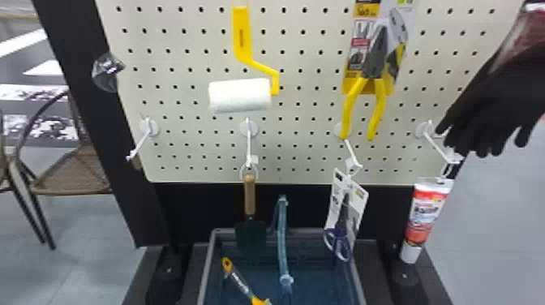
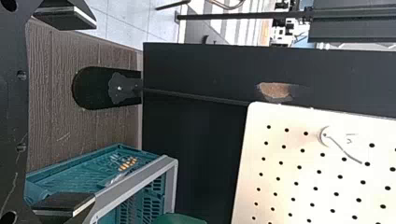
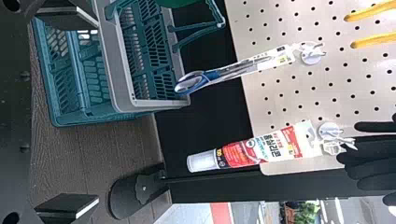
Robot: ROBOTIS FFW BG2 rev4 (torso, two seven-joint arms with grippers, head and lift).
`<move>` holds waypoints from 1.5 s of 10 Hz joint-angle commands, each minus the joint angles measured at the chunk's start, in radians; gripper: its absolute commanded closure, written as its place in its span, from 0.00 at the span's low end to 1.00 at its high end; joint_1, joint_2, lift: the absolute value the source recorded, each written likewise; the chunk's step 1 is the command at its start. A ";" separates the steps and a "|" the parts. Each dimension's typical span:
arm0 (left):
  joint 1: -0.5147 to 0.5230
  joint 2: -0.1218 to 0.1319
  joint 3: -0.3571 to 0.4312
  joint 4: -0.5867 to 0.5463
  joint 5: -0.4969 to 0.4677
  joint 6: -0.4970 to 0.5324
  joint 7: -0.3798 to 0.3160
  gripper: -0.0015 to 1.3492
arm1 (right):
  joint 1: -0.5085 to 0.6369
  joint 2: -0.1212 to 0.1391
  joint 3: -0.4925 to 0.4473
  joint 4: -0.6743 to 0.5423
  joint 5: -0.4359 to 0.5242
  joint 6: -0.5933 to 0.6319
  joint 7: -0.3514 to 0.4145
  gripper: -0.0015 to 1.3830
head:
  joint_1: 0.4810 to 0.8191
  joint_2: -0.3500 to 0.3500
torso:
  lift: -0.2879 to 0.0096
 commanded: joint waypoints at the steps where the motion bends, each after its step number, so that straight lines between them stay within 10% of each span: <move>1: 0.000 0.000 0.000 0.000 0.000 0.000 0.000 0.00 | 0.000 0.000 0.000 0.000 0.000 0.000 0.000 0.00 | 0.20 0.50 | 0.63; 15: 0.000 0.000 0.000 0.000 0.000 0.000 0.000 0.00 | 0.000 0.000 0.000 0.000 0.000 0.000 0.000 0.00 | 0.20 0.50 | 0.63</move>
